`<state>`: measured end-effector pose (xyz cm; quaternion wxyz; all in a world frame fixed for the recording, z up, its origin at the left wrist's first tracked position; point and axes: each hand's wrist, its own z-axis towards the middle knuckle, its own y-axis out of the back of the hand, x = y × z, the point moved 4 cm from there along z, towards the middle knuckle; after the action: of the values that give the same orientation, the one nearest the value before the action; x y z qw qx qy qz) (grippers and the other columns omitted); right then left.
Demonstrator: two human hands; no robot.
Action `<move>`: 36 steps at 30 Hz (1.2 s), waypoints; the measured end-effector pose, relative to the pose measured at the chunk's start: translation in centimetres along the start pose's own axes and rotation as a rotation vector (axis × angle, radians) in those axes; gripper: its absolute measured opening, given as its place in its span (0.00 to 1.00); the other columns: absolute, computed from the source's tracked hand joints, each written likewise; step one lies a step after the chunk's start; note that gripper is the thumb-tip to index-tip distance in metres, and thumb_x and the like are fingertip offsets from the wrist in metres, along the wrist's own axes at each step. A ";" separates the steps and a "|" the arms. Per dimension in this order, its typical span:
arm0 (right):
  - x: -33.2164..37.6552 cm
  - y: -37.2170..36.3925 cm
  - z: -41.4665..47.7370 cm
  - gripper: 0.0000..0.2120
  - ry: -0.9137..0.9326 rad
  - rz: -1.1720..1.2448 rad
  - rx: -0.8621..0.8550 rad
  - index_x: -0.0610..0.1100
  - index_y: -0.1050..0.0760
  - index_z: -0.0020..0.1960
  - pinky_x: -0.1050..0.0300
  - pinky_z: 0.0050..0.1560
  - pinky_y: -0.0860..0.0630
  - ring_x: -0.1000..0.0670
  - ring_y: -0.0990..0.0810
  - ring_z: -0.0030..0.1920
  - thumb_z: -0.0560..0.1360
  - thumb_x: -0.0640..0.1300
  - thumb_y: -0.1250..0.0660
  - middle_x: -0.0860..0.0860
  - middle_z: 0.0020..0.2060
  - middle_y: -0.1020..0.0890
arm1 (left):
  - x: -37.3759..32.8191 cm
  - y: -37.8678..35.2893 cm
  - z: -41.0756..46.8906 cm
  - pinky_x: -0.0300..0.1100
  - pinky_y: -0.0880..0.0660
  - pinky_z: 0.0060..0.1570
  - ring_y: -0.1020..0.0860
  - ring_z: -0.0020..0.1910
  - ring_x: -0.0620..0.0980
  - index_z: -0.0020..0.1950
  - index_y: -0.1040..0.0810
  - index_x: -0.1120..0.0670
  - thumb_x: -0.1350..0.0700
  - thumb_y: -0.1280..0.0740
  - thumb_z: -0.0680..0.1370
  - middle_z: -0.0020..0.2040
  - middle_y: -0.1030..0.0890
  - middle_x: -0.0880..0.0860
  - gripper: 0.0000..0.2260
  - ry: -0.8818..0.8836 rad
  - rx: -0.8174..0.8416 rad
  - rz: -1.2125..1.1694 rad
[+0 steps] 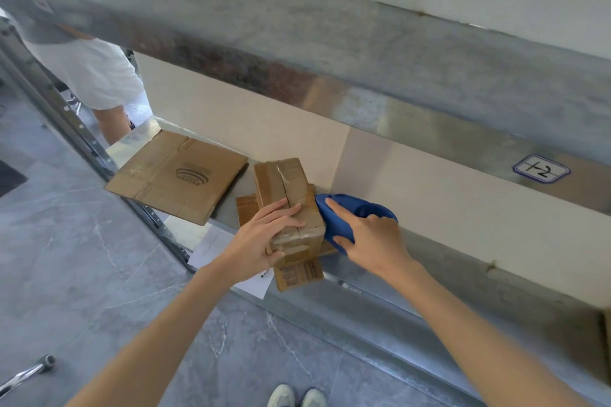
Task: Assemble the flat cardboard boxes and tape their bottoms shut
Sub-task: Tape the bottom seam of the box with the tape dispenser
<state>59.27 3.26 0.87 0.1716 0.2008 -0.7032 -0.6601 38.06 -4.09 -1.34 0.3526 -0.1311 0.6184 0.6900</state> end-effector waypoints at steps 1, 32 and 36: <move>-0.6 -0.1 -0.1 0.33 -0.012 0.028 -0.004 0.64 0.53 0.79 0.58 0.26 0.44 0.54 0.35 0.26 0.79 0.61 0.40 0.55 0.26 0.30 | 0.0 0.1 0.0 0.43 0.41 0.74 0.47 0.78 0.41 0.69 0.27 0.47 0.65 0.26 0.70 0.76 0.36 0.41 0.29 0.001 -0.003 0.001; -7.6 -5.4 -3.7 0.34 -0.254 0.387 -0.114 0.56 0.42 0.78 0.49 0.57 0.26 0.47 0.31 0.53 0.76 0.63 0.36 0.50 0.56 0.35 | -0.8 -0.4 -0.1 0.47 0.35 0.69 0.46 0.79 0.44 0.65 0.25 0.44 0.53 0.24 0.71 0.75 0.34 0.39 0.24 0.045 -0.108 0.072; -6.8 -3.2 -3.2 0.31 -0.191 0.327 -0.189 0.52 0.36 0.75 0.49 0.59 0.28 0.45 0.30 0.59 0.76 0.62 0.35 0.49 0.61 0.33 | -1.3 0.2 -0.1 0.50 0.32 0.65 0.39 0.72 0.47 0.62 0.22 0.43 0.48 0.23 0.71 0.70 0.31 0.44 0.21 0.042 -0.170 0.102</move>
<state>66.92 3.84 -1.95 0.2268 0.0034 -0.6745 -0.7026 38.82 -4.61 -0.45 0.2914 -0.1434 0.5707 0.7542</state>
